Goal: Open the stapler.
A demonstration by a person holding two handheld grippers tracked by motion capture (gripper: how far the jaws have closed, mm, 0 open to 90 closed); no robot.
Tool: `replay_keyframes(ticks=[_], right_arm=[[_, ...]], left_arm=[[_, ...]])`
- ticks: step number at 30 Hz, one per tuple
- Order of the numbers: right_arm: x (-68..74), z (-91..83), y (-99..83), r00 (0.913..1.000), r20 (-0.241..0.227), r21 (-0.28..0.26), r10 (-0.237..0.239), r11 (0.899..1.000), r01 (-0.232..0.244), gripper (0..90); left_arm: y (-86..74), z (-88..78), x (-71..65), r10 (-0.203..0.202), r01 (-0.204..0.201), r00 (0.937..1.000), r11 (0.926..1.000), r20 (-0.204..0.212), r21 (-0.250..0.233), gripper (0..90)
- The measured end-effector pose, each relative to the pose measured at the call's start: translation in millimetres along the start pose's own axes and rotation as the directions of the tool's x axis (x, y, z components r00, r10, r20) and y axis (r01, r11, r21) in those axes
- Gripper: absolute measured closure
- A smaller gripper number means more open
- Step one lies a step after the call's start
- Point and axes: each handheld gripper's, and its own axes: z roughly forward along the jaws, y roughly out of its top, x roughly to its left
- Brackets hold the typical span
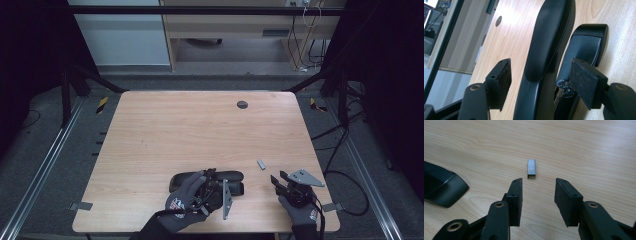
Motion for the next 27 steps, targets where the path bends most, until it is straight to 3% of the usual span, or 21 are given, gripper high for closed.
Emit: replay_keyframes(ticks=[14, 27], right_arm=[[10.0, 1.3, 2.4, 0.9981, -0.062, 0.006, -0.001, 1.0, 0.002, 69.2], [22.5, 5.1, 3.2, 0.9916, -0.127, 0.011, -0.025, 1.0, 0.027, 85.6]], left_arm=[[8.0, 10.8, -2.9, 0.019, -0.019, 0.9998, 0.9998, -0.008, 0.006, 35.6], [15.1, 19.9, -3.3, 0.039, -0.039, 0.999, 0.9992, -0.02, 0.011, 37.5]])
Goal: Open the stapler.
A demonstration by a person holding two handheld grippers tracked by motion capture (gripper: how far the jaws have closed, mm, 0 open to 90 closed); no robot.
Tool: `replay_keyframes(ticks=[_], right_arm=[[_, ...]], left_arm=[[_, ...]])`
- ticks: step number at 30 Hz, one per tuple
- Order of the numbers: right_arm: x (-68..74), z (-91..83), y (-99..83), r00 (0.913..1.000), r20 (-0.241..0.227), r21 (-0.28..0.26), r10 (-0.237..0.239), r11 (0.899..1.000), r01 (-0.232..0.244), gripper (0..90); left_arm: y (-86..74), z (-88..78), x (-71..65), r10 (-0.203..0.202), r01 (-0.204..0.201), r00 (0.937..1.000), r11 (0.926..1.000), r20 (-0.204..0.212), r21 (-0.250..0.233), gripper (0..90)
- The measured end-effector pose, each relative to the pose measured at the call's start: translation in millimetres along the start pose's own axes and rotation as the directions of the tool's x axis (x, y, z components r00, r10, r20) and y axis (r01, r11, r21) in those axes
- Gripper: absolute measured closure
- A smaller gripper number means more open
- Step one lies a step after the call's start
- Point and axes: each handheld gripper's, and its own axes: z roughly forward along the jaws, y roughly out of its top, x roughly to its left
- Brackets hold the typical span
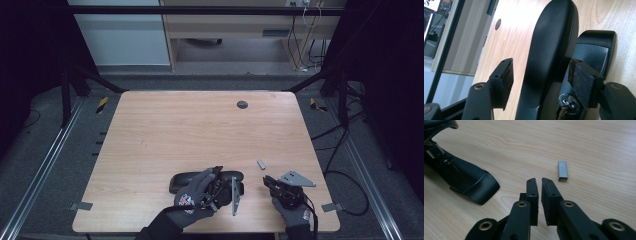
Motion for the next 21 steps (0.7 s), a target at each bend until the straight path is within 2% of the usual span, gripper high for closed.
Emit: replay_keyframes(ticks=[2, 21], right_arm=[[2.8, 2.4, 0.2, 0.9999, -0.009, 0.01, -0.006, 1.0, 0.006, 89.7], [19.3, 15.6, 2.9, 0.9954, -0.095, 0.019, 0.007, 1.0, -0.005, 90.0]], left_arm=[[1.2, 1.4, -0.6, -0.003, 0.003, 1.0, 1.0, 0.001, -0.003, 38.1], [9.4, 6.4, -0.9, 0.026, -0.026, 0.9997, 0.9996, 0.004, 0.007, 44.6]])
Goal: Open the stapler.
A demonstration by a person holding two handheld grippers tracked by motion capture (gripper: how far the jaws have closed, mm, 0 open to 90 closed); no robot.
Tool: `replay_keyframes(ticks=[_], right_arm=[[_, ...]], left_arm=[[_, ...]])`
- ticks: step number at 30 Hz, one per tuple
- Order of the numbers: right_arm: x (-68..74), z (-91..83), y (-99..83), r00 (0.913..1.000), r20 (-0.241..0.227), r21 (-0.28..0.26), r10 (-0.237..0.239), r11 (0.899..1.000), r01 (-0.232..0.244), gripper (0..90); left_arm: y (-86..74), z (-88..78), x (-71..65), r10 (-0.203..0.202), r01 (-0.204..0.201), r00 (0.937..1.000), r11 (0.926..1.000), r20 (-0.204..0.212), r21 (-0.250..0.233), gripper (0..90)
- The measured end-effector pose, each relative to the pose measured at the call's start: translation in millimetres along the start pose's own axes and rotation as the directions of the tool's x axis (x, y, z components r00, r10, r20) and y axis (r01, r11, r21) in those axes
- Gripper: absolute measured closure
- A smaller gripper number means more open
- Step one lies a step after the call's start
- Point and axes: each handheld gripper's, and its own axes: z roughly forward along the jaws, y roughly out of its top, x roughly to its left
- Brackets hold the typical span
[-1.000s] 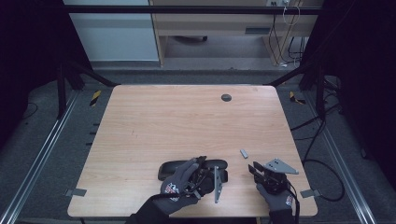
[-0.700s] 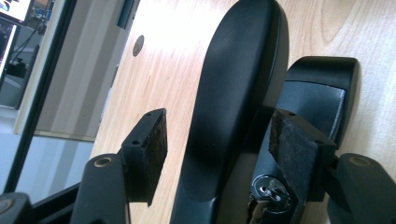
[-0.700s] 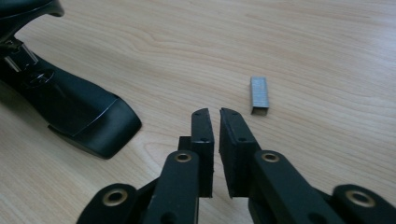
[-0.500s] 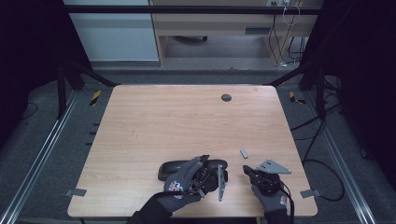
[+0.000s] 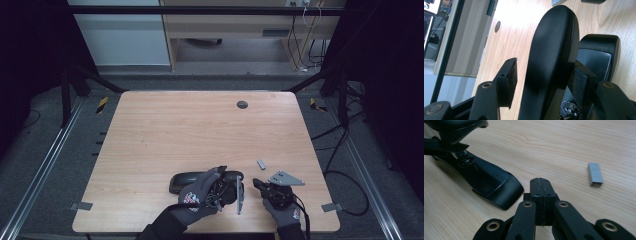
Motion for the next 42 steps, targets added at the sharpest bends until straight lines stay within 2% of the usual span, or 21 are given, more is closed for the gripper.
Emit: replay_keyframes(ticks=[10, 17, 28, 37, 42], right_arm=[[17.8, 15.1, 2.9, 0.9977, -0.066, 0.004, -0.015, 1.0, 0.016, 90.0], [26.5, 22.9, 2.5, 0.9955, -0.092, 0.023, -0.026, 0.999, 0.028, 90.0], [30.0, 26.2, 1.6, 0.9922, -0.124, 0.023, -0.013, 1.0, 0.016, 90.0], [30.8, 27.1, 0.6, 0.9927, -0.12, 0.013, -0.011, 1.0, 0.012, 90.0], [30.9, 27.0, 0.4, 0.9926, -0.121, 0.014, 0.006, 1.0, -0.004, 90.0]], left_arm=[[1.5, -0.4, -2.4, 0.008, -0.008, 1.0, 1.0, -0.002, 0.001, 49.0], [2.5, -1.2, -2.9, 0.008, -0.008, 1.0, 1.0, 0.005, 0.001, 50.9], [3.6, -1.3, -4.8, 0.021, -0.021, 0.9997, 0.9998, -0.009, 0.004, 52.3], [4.0, -1.6, -4.3, 0.02, -0.02, 0.9998, 0.9998, -0.005, 0.006, 52.6], [3.3, -4.4, -0.2, -0.019, 0.019, 0.9998, 0.9998, -0.011, -0.007, 52.9]])
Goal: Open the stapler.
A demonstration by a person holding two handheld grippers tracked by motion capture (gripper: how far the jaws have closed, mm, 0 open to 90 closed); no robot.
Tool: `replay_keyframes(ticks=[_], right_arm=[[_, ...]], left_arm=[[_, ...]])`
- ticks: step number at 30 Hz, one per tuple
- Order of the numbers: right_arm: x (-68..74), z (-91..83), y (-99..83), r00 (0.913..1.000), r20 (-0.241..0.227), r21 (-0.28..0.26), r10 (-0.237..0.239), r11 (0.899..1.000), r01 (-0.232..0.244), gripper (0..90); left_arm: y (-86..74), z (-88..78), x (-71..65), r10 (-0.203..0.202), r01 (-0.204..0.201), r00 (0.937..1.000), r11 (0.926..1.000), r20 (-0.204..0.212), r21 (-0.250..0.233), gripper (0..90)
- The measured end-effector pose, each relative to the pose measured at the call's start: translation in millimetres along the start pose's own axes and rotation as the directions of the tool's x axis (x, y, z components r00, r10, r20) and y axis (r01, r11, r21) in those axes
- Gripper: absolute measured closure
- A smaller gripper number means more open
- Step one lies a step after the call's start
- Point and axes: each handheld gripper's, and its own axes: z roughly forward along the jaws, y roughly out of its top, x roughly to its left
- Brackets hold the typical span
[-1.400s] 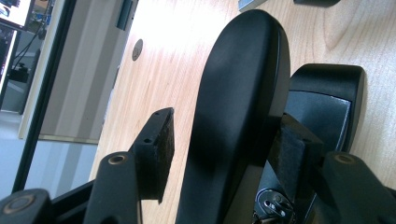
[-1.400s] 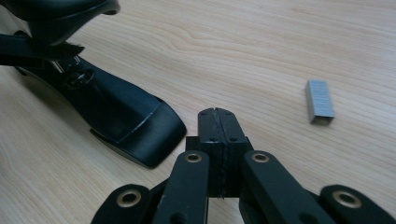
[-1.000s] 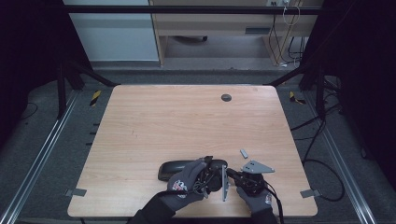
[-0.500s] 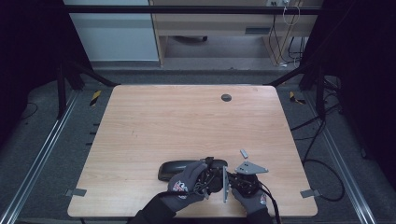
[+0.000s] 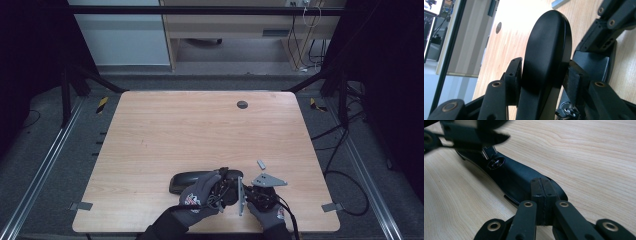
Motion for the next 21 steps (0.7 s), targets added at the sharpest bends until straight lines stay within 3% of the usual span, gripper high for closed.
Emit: replay_keyframes(ticks=[5, 9, 11, 21], right_arm=[[-0.1, 0.0, -0.1, 1.0, -0.001, 0.0, 0.01, 1.0, -0.01, 90.0], [-0.5, 0.0, -0.1, 0.9999, -0.002, -0.001, 0.012, 1.0, -0.012, 90.0], [-0.6, 0.2, -0.2, 0.9999, -0.003, -0.003, 0.012, 1.0, -0.012, 90.0], [0.7, -0.1, 0.0, 0.9998, -0.005, -0.003, 0.019, 1.0, -0.019, 90.0]], left_arm=[[-2.4, -6.6, 8.2, -0.016, 0.016, 0.9999, 0.9998, 0.0, -0.013, 53.2], [-5.2, -11.4, 13.8, -0.054, 0.054, 0.9985, 0.9979, -0.004, -0.037, 53.7], [-8.3, -15.9, 19.4, -0.092, 0.092, 0.9957, 0.9939, -0.004, -0.062, 53.8], [-16.5, -28.4, 32.4, -0.152, 0.15, 0.9884, 0.9838, -0.01, -0.098, 54.7]])
